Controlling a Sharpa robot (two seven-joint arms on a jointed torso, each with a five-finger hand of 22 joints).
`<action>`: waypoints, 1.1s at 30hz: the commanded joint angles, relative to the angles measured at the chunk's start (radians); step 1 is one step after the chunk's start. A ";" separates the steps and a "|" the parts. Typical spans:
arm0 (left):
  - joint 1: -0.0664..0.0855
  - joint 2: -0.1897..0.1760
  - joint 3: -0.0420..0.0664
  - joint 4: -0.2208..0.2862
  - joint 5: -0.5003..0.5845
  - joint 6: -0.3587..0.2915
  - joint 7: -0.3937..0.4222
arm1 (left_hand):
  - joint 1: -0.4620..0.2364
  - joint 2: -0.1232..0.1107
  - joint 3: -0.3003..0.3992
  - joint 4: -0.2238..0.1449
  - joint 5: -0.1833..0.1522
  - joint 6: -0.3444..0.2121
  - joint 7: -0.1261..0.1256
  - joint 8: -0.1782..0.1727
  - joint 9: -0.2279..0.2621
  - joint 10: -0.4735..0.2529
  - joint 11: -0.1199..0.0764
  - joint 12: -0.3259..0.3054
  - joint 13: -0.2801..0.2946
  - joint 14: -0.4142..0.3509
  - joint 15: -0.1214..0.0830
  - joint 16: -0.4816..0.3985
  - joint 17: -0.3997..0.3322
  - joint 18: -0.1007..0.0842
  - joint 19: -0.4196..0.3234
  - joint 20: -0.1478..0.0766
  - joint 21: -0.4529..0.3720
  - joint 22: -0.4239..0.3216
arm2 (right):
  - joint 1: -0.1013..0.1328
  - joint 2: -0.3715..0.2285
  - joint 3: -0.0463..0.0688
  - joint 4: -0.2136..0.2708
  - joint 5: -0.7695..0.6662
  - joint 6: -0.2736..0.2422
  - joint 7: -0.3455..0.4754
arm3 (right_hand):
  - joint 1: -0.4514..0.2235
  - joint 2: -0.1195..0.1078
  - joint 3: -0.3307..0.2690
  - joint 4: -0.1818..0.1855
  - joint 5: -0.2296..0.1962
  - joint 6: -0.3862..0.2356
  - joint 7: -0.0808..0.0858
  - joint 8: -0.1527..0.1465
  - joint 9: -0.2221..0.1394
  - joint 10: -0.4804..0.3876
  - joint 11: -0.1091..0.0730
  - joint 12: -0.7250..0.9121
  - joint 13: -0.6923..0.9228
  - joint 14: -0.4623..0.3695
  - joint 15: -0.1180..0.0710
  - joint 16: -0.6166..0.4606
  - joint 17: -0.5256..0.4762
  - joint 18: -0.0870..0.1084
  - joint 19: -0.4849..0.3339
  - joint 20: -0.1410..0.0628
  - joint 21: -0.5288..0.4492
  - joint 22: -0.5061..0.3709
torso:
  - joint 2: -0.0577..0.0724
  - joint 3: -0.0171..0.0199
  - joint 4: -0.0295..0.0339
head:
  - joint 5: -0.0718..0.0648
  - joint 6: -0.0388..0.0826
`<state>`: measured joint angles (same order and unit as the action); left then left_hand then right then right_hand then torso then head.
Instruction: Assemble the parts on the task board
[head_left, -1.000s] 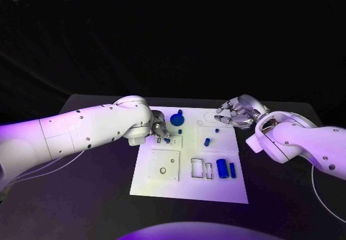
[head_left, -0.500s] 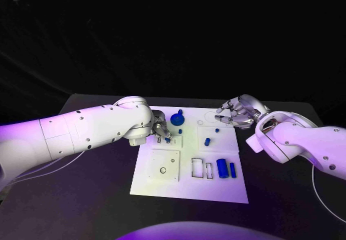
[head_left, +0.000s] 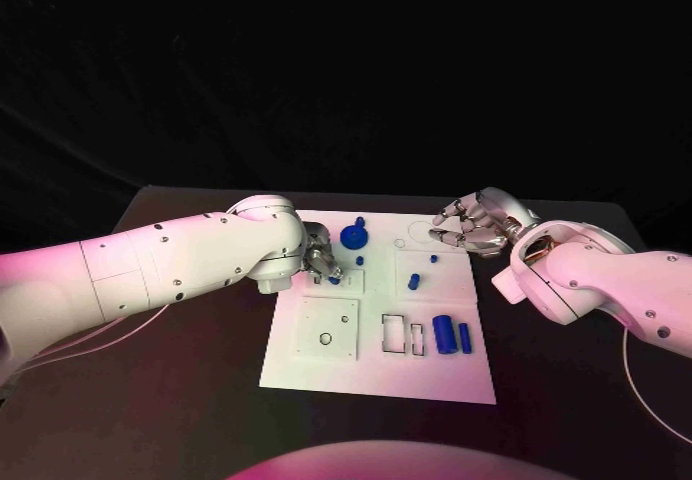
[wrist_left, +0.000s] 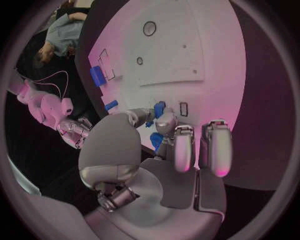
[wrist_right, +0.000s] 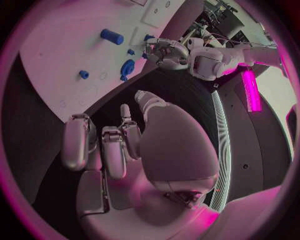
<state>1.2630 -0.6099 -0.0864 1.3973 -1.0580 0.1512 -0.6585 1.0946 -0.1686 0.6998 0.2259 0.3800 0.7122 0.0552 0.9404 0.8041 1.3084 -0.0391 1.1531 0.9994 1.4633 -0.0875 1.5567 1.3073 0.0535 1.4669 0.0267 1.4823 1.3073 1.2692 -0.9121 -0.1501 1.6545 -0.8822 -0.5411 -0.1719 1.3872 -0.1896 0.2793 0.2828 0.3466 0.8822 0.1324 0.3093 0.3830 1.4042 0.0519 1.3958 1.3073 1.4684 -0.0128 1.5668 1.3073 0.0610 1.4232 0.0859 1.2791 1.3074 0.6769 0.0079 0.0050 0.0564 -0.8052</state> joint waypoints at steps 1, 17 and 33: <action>-0.002 0.001 0.000 0.004 -0.022 0.021 0.002 | 0.001 0.013 0.180 -0.173 0.006 0.031 -0.022 0.005 0.037 0.005 0.000 0.006 -0.001 0.105 -0.006 0.005 0.251 -0.019 0.024 -0.007 0.004 0.139 | -0.001 0.001 0.000 0.000 -0.011 0.016 0.001 | -0.003 -0.006 0.005 -0.002 0.003 -0.007 0.000 0.007 0.001 -0.007 -0.001 -0.006 0.038 0.095 -0.006 -0.006 0.235 0.015 -0.007 0.001 -0.007 0.051 | -0.001 0.0001 0.0006 | 0.000 -0.002; -0.003 0.003 0.000 0.007 -0.012 0.024 0.006 | -0.003 0.011 0.182 -0.177 0.016 0.033 -0.022 0.008 0.038 0.005 0.000 0.005 -0.003 0.105 -0.006 0.004 0.251 -0.020 0.024 -0.008 0.004 0.140 | -0.002 0.001 0.000 0.000 -0.011 0.017 0.000 | -0.006 -0.009 0.011 -0.001 0.005 -0.008 0.000 0.010 0.006 -0.009 -0.002 -0.007 0.036 0.095 -0.006 -0.006 0.234 0.015 -0.008 0.001 -0.010 0.050 | -0.001 0.0007 0.0013 | 0.000 -0.001; -0.003 0.018 0.000 -0.023 0.025 0.034 -0.003 | -0.135 -0.002 0.060 -0.070 -0.081 0.050 -0.033 -0.004 0.023 -0.001 -0.009 0.004 -0.013 0.104 -0.013 0.002 0.248 -0.019 0.024 -0.013 0.001 0.143 | -0.002 0.001 0.000 0.000 -0.010 0.018 0.000 | -0.007 -0.010 0.013 -0.001 0.004 -0.010 0.000 0.010 0.007 -0.014 -0.002 -0.013 0.029 0.094 -0.007 -0.008 0.229 0.017 -0.012 0.001 -0.018 0.045 | 0.000 0.0010 -0.0005 | -0.001 -0.001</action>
<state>1.2618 -0.5955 -0.0858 1.3754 -1.0540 0.1606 -0.6600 0.9687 -0.1728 0.7662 0.1535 0.3021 0.7526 0.0287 0.9401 0.8281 1.3083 -0.0390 1.1530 0.9880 1.4670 -0.0911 1.5566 1.3079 0.0535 1.4669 0.0195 1.4823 1.3073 1.2675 -0.9118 -0.1501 1.6541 -0.8824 -0.5377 -0.1726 1.3832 -0.1937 0.2863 0.2816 0.3466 0.8823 0.1324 0.3172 0.3891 1.3967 0.0518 1.3877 1.3079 1.4684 -0.0128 1.5630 1.3080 0.0611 1.4190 0.0889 1.2672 1.3079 0.6758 0.0091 0.0050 0.0562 -0.8065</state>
